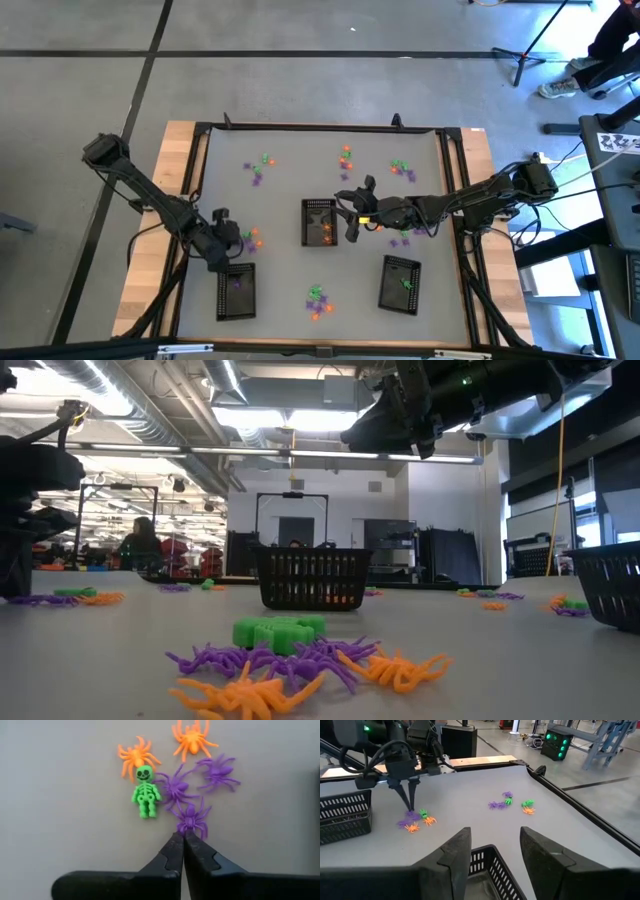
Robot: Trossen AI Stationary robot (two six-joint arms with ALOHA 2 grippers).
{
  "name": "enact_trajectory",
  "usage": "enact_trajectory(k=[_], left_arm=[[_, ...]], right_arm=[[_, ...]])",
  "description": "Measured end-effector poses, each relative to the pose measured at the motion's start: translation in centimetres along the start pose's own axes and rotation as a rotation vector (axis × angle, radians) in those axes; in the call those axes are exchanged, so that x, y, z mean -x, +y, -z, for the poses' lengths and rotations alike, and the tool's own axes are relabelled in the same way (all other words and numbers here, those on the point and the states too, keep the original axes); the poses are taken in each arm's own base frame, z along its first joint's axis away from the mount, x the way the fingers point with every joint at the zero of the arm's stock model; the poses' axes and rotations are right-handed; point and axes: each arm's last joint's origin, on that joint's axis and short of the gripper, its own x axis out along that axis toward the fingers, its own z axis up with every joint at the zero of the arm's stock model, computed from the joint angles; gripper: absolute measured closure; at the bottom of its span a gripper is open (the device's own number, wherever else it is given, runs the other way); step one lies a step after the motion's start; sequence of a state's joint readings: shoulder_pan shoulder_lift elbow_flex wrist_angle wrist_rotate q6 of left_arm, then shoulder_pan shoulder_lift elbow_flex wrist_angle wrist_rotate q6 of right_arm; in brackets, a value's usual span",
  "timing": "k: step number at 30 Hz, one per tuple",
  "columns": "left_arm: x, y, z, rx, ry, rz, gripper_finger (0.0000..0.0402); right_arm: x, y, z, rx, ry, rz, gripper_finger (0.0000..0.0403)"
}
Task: Sort Halloween decoration
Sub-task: Put the violet spider toy into the bottom left black bin
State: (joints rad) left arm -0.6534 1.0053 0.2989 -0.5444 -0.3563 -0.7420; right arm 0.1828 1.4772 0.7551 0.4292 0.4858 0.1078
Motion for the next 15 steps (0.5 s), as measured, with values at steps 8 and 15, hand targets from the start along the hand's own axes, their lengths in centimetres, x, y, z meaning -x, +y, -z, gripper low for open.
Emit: enact_trajectory(k=[8,15], left_arm=[[2.5,0.0,-1.6,-0.049,0.035,-0.102,0.0401],[6.7,-1.2,-5.2,-0.062,-0.054,-0.084,0.0401]], right_arm=[[0.0,0.0,0.1,0.003,0.006,0.001,0.0236],[0.0,0.0,0.1,0.006,0.012,0.001,0.0236]])
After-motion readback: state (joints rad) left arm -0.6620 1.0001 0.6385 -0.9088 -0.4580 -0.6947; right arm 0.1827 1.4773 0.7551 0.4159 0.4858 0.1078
